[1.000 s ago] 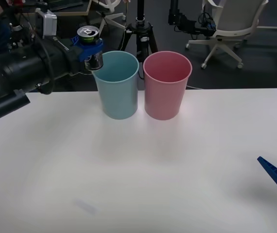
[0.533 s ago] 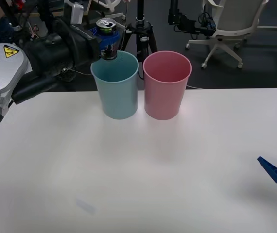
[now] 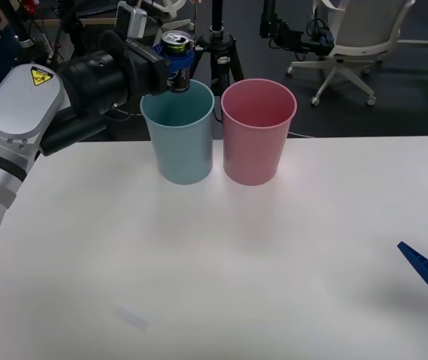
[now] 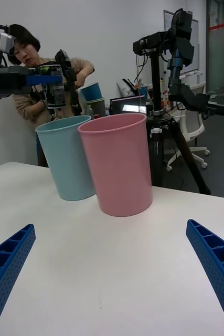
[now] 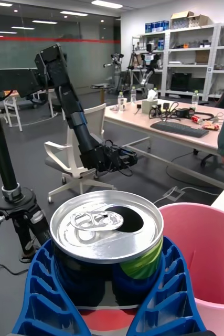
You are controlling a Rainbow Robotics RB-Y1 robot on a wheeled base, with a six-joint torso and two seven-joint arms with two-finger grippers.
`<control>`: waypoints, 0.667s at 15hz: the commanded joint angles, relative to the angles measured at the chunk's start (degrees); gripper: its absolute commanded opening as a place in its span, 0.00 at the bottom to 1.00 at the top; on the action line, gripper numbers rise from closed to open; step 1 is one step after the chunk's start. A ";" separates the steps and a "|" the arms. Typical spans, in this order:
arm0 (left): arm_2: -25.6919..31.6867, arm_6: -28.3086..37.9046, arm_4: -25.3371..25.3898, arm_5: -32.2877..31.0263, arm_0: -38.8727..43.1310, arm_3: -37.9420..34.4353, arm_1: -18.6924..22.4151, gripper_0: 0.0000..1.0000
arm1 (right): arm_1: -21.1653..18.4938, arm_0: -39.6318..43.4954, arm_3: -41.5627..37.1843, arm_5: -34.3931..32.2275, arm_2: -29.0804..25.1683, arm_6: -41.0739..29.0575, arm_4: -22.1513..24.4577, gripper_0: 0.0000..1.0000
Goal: Grasp the object on the table and drop it into the matching bin: aluminum can to the light blue bin, PET bottle to the pink bin.
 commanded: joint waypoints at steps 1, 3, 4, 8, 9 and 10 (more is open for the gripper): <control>0.07 0.09 -0.12 0.20 0.00 -0.03 -0.59 0.00 | 0.00 0.00 0.00 0.00 0.00 0.00 0.00 1.00; 0.07 -0.17 -0.29 0.73 0.00 0.06 -1.03 0.32 | 0.00 0.00 0.00 0.00 0.00 0.00 0.00 1.00; 0.07 -0.35 -0.29 0.73 -0.09 0.06 -1.12 0.53 | 0.00 0.00 0.00 0.00 0.00 0.00 0.00 1.00; -0.01 -0.96 -0.29 0.82 -0.09 -0.03 -1.29 1.00 | 0.00 0.00 0.00 0.00 0.00 0.00 0.00 1.00; -0.01 -1.05 -0.29 0.73 -0.09 -0.03 -1.29 1.00 | 0.00 0.00 0.00 0.00 0.00 0.00 0.00 1.00; -0.01 -1.05 -0.12 0.82 -0.09 -0.03 -1.38 1.00 | 0.00 0.00 0.00 0.00 0.00 0.00 0.00 1.00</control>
